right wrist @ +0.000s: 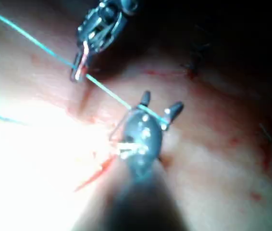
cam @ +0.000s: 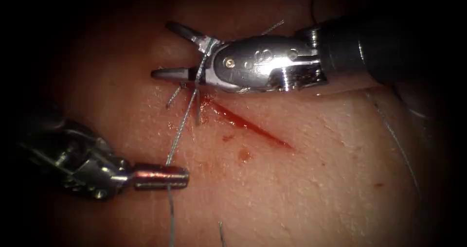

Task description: Wound Closure

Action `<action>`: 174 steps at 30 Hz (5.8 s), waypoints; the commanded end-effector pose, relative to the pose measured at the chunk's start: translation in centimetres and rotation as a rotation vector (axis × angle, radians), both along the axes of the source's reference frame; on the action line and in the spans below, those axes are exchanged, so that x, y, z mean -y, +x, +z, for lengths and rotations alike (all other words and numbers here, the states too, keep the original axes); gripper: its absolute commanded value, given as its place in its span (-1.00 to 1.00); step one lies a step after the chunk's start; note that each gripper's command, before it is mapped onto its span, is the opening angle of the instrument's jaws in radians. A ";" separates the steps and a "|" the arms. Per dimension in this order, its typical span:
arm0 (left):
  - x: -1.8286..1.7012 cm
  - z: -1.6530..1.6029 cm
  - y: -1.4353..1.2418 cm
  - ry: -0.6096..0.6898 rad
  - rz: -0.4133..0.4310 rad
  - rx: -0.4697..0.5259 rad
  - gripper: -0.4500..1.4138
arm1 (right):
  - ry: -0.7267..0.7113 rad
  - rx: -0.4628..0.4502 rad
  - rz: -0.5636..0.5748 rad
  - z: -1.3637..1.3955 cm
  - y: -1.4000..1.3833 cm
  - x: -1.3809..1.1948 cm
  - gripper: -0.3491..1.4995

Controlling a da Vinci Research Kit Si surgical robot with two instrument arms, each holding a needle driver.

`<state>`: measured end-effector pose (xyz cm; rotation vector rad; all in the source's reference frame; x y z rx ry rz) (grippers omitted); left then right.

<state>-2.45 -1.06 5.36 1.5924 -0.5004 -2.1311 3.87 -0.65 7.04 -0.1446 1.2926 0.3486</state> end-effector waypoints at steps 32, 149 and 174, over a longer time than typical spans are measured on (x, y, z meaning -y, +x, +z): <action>-1.31 -0.02 -0.14 0.023 -0.020 0.001 -1.00 | -0.007 -0.032 -0.315 0.19 0.24 0.99 0.68; -0.85 1.22 -0.31 0.033 0.053 0.064 -1.00 | 0.564 -0.125 0.559 1.02 -0.56 0.28 0.31; -1.02 1.24 0.18 0.084 0.006 0.025 -1.00 | 0.520 -0.081 0.523 0.84 -0.45 0.48 -1.00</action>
